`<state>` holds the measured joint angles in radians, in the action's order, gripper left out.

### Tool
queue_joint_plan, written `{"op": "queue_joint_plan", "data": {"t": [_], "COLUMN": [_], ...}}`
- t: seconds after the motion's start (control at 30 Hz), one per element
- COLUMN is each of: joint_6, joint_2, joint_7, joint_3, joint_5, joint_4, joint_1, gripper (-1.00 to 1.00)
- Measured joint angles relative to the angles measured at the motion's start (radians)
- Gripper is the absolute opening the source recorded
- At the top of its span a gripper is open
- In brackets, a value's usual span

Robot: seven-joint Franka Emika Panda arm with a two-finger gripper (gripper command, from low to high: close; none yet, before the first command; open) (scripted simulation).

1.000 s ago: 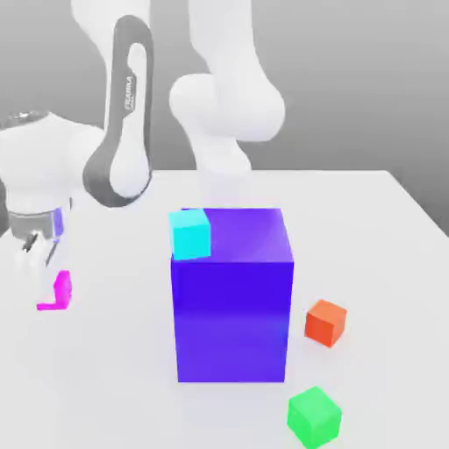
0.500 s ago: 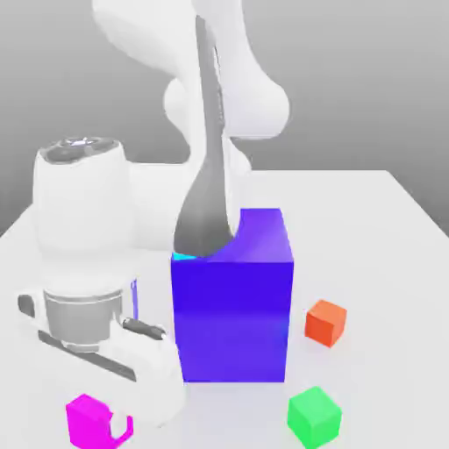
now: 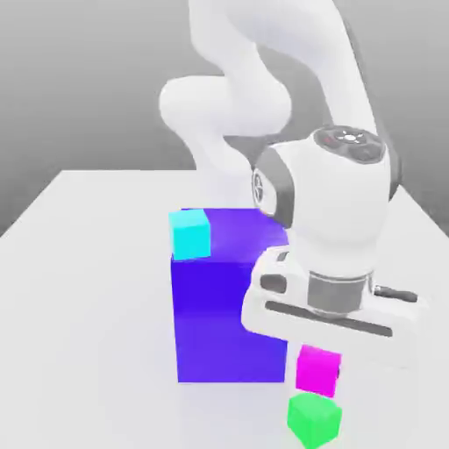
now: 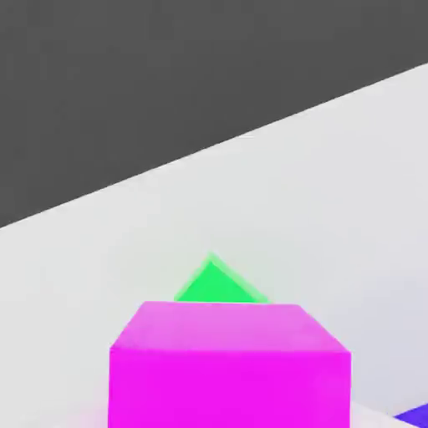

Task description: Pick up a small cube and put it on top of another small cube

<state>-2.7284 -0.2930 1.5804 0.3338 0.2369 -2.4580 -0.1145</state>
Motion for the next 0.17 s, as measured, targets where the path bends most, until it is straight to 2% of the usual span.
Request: {"op": "queue_joint_plan", "data": {"t": [0.17], "joint_6": [0.000], "joint_2": [0.000], "joint_7": [0.000], "joint_3": [0.000], "joint_5": [0.000], "joint_4": [0.000], "joint_1": [0.000], "gripper": [1.00]}}
